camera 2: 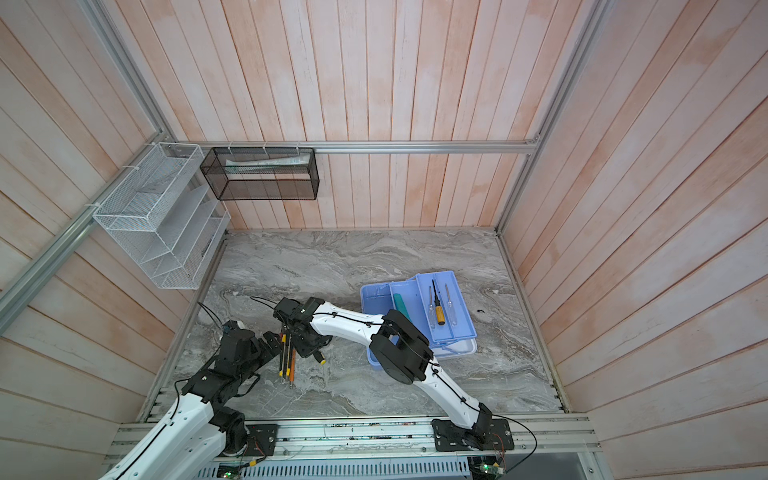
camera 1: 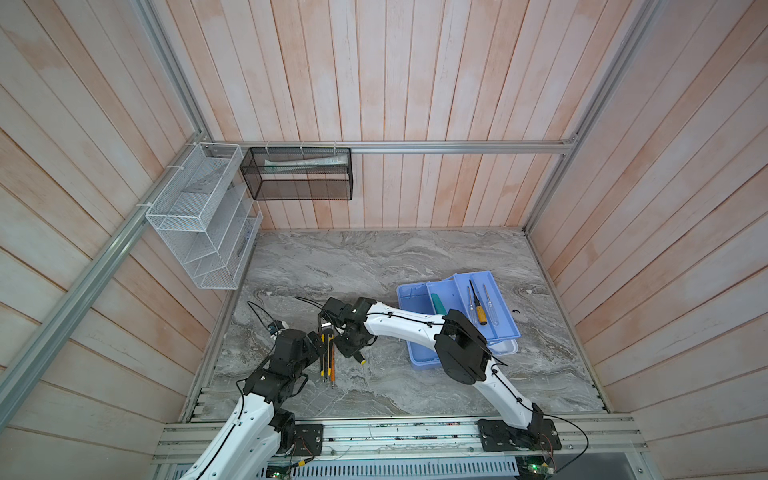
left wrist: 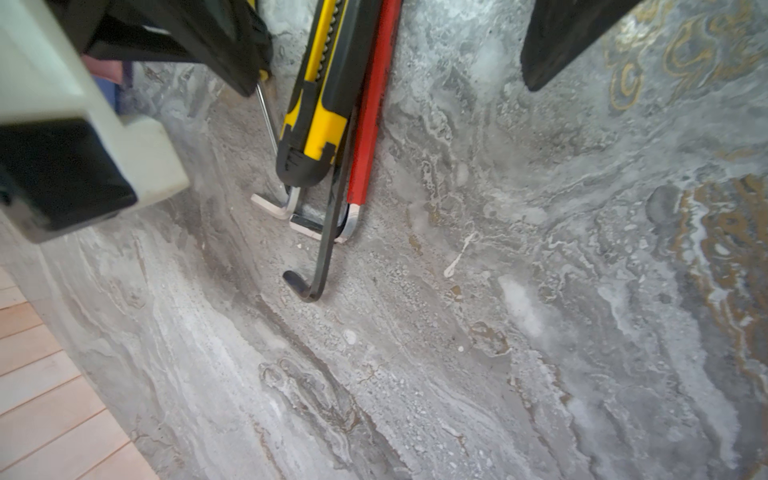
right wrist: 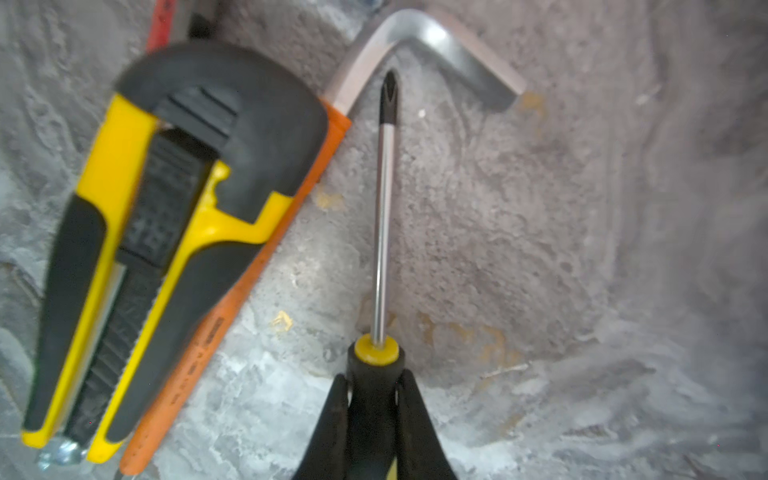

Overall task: Pack the tool kit
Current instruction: 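Grasp the yellow-black screwdriver with the right gripper and lift it, then carry the yellow-black screwdriver into the blue tray and release it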

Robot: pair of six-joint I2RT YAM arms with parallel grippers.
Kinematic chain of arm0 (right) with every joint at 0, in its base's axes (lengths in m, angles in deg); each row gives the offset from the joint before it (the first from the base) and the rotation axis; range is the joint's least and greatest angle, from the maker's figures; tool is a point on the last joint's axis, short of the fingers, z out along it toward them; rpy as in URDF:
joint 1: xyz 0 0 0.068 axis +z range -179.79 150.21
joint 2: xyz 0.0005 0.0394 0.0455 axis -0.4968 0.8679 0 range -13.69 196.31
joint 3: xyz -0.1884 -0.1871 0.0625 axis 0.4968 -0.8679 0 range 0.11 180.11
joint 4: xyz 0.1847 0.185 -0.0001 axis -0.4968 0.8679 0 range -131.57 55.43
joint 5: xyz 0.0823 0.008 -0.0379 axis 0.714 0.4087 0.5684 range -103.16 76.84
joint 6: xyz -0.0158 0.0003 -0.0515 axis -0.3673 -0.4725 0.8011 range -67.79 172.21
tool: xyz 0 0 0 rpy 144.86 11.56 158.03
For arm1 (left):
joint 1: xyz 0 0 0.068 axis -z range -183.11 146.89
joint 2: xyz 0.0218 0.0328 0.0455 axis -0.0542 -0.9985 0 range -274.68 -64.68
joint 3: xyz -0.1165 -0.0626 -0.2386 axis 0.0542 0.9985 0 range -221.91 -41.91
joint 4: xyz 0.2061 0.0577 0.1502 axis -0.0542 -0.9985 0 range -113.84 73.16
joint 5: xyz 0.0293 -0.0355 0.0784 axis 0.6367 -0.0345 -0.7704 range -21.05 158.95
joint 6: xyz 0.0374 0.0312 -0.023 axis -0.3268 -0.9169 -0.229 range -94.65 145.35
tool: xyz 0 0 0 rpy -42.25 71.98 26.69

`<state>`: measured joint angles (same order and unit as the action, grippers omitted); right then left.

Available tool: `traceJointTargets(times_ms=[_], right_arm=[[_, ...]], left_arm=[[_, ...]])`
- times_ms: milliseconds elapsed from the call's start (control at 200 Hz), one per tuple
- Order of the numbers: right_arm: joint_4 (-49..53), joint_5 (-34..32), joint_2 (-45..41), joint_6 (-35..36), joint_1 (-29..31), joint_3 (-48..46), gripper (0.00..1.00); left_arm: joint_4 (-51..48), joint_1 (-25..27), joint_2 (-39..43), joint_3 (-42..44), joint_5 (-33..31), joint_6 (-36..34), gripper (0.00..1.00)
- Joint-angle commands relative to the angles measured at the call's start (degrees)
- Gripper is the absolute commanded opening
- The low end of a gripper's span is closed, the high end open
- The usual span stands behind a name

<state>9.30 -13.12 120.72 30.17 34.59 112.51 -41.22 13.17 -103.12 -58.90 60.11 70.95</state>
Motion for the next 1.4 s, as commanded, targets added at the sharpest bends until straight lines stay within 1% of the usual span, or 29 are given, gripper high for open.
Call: traceJointTargets(times_ms=[0,130,255,320,430,615,775,890,1010,1296,1396], right_arm=[[-0.45,-2.4,-7.08,1.54,-3.72,-4.12,0.0],[-4.34,-1.58,-15.6,2.61,-7.65,-10.42,0.0],[-4.57,-2.42,-23.2,4.1,-12.51,-15.06,0.0],[-4.51,-3.24,-27.11,5.29,-15.61,-18.07,0.0],[-3.36,-3.87,-33.15,7.71,-22.13,-21.9,0.0],[1.45,-10.8,-40.89,10.06,-33.21,-26.01,0.0],[4.46,-18.37,-45.85,9.04,-40.43,-29.89,0.0],[5.29,-19.87,-48.07,9.0,-46.0,-32.9,0.0],[5.95,-23.33,-49.4,9.57,-48.47,-34.55,0.0],[3.15,-22.8,-49.2,12.09,-49.18,-40.43,0.0],[2.65,-24.28,-49.31,11.85,-49.33,-41.56,0.0]], left_arm=[[3.35,-0.25,0.13,0.84,3.58,-2.32,1.0],[4.1,-0.24,-0.61,0.51,5.42,-2.99,1.0],[6.93,-0.1,-1.03,0.83,9.78,-1.57,1.0],[8.09,0.14,-1.25,1.01,11.18,-0.81,1.0],[7.87,0.68,-1.65,0.8,10.95,-0.36,1.0],[7.07,1.39,-2.38,-0.53,11.63,-1.3,1.0],[6.44,1.92,-4.46,-2.62,12.15,-2.57,1.0],[7.26,2.44,-6.64,-3.81,12.1,-3.45,1.0],[7.56,3.05,-8.8,-5.91,11.57,-3.86,1.0],[8.78,6.31,-9.73,-5.26,11.04,-2.59,1.0],[9.01,6.75,-9.3,-4.48,11.02,-1.71,1.0]])
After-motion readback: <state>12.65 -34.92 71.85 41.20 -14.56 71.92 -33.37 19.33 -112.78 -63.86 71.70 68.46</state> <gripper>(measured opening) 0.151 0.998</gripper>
